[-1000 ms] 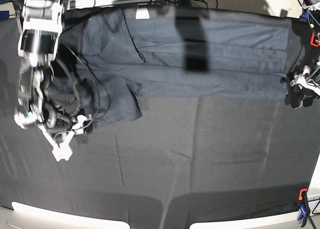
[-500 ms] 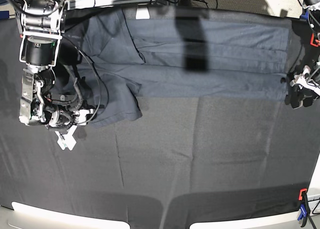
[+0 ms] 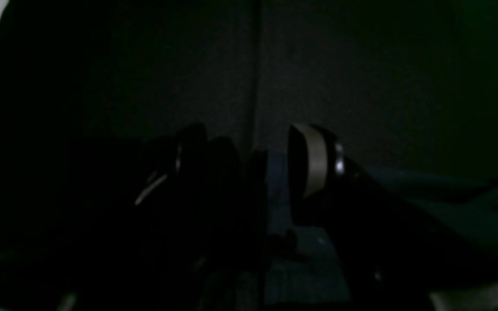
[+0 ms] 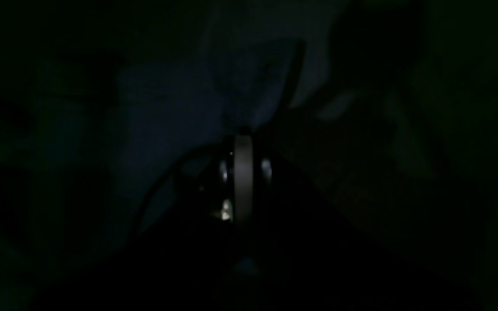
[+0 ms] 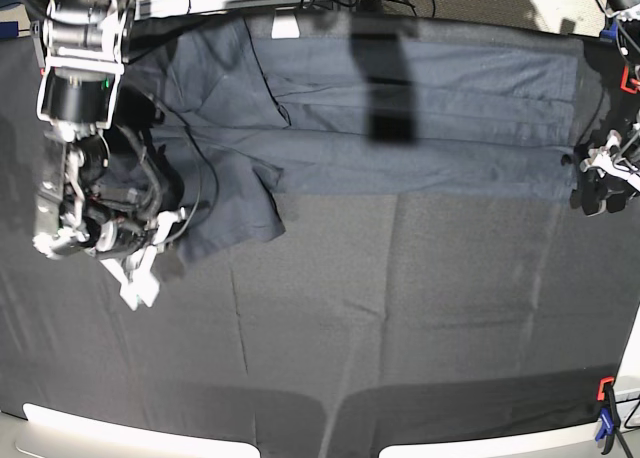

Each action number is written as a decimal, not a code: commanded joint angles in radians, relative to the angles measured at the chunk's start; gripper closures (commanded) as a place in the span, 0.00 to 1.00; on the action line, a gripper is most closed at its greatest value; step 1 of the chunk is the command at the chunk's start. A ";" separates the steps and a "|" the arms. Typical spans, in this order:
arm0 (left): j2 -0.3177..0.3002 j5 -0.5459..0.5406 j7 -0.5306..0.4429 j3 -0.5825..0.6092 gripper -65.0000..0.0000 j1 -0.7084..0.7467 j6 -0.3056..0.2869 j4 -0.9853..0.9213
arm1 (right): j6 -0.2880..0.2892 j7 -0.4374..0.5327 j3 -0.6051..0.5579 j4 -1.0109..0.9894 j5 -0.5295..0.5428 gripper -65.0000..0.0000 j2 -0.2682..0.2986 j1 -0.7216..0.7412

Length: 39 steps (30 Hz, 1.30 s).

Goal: Layout the t-shirt on the table in an organized manner, then fold the t-shirt properly
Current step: 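Release the hem and move the right gripper to the folded shirt end, then grasp the shirt end with the right gripper and fold it inward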

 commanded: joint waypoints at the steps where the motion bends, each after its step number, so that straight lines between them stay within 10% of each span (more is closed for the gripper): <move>1: -0.020 -0.016 -0.024 -0.005 0.57 -0.011 -0.004 0.019 | 0.015 0.018 0.005 0.068 0.016 1.00 0.013 -0.004; 15: -0.019 -0.016 -0.024 -0.005 0.57 -0.011 -0.004 0.019 | 0.015 0.122 0.005 0.806 0.046 1.00 0.012 -0.586; 39: -0.019 -0.016 -0.024 -0.005 0.57 -0.011 -0.004 0.019 | 0.015 0.100 0.003 0.842 0.262 0.96 -0.040 -0.789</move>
